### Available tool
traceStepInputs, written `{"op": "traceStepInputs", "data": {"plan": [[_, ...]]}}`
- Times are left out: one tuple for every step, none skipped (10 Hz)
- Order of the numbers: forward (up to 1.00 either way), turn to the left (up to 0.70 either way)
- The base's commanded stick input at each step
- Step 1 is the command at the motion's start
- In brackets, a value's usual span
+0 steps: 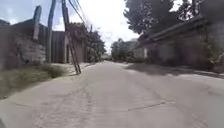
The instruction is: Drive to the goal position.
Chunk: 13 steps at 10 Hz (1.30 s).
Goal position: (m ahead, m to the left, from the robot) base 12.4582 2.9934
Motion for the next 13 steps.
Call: {"op": "traceStepInputs", "data": {"plan": [[1.00, 0.00], [1.00, 0.00], [1.00, 0.00], [1.00, 0.00], [1.00, 0.00], [1.00, 0.00], [1.00, 0.00], [1.00, 0.00], [1.00, 0.00], [1.00, 0.00], [1.00, 0.00], [1.00, -0.22], [1.00, -0.40]]}}
